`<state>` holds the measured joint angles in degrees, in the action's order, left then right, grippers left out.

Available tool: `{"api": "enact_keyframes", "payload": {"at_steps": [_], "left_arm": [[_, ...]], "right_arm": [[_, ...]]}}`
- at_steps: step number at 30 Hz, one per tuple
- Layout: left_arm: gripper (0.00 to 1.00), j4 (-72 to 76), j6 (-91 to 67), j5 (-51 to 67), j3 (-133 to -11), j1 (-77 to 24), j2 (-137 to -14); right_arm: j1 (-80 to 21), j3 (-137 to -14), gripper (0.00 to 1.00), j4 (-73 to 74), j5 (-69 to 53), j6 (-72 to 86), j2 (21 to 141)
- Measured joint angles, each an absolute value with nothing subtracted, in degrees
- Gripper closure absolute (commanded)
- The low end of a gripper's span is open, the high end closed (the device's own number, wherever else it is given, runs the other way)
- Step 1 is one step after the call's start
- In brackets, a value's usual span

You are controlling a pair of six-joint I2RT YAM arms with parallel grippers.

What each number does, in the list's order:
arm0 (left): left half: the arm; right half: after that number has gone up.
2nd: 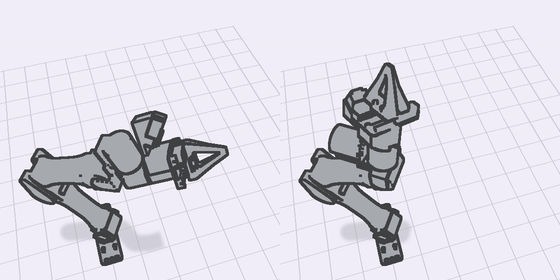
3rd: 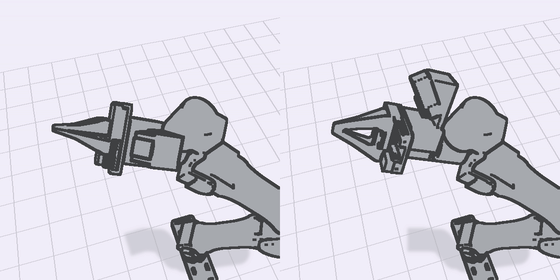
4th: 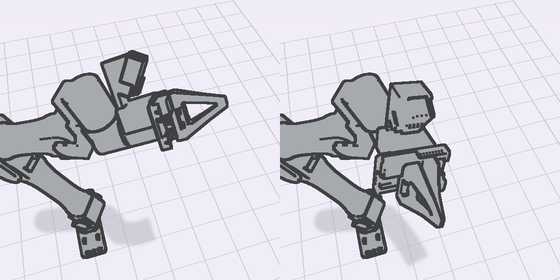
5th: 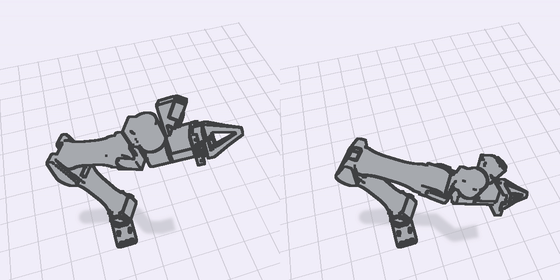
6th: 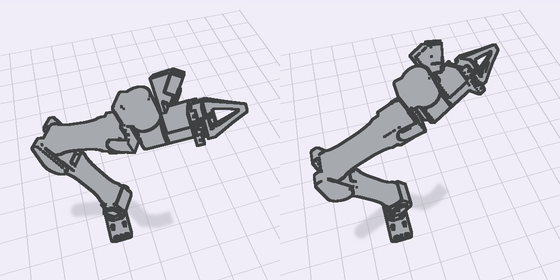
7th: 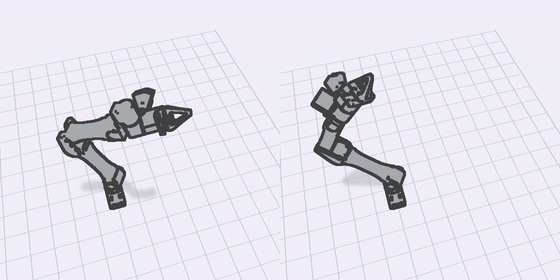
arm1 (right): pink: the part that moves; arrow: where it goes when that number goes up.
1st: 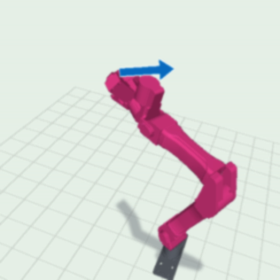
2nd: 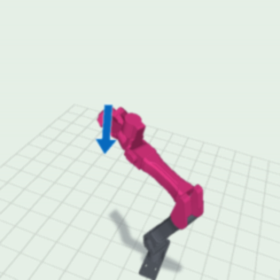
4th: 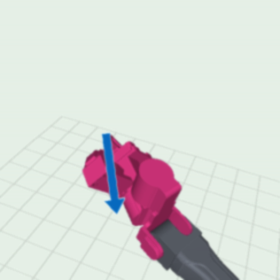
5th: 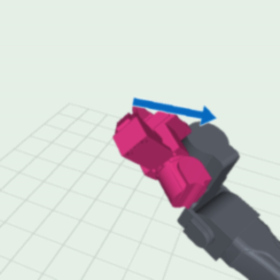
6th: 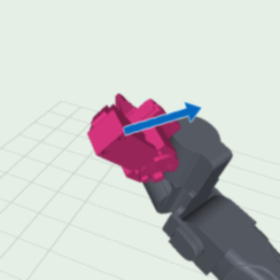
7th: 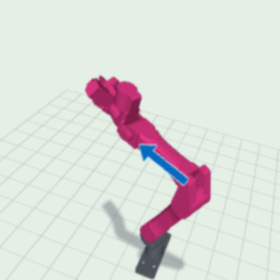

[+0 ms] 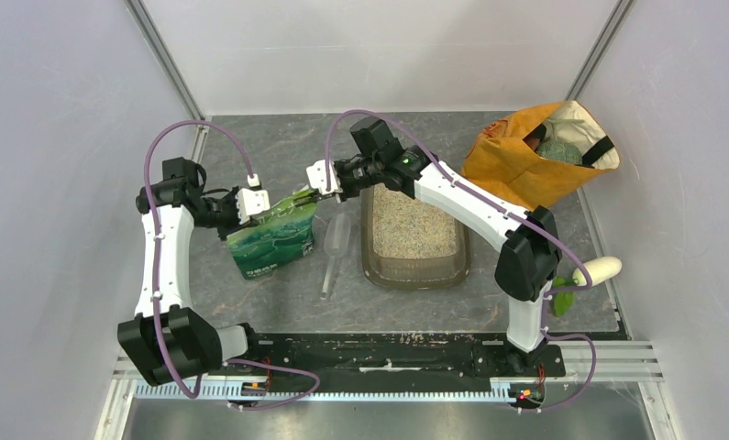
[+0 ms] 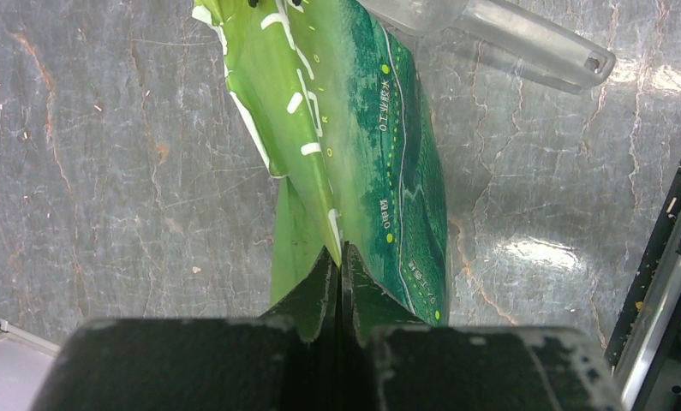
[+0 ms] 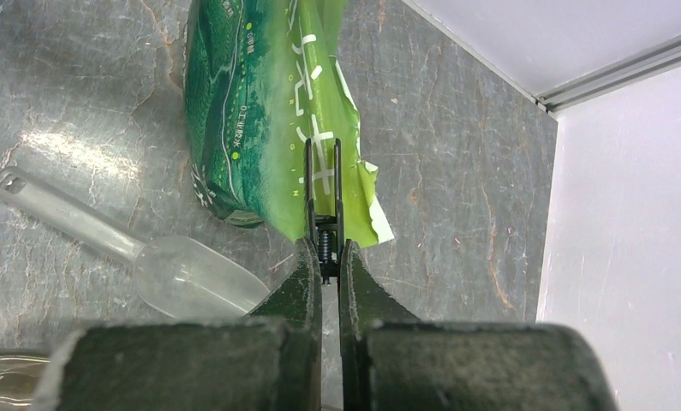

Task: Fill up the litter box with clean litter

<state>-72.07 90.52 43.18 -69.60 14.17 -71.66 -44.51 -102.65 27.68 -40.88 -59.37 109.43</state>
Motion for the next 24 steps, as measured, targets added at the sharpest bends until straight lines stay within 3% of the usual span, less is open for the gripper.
{"api": "enact_keyframes", "payload": {"at_steps": [24], "left_arm": [[0.98,-74.2,94.1,43.6,-70.0,14.2,-71.9]], "right_arm": [[-47.2,-104.3,1.0,30.9,-36.4,-66.2,109.9]]}}
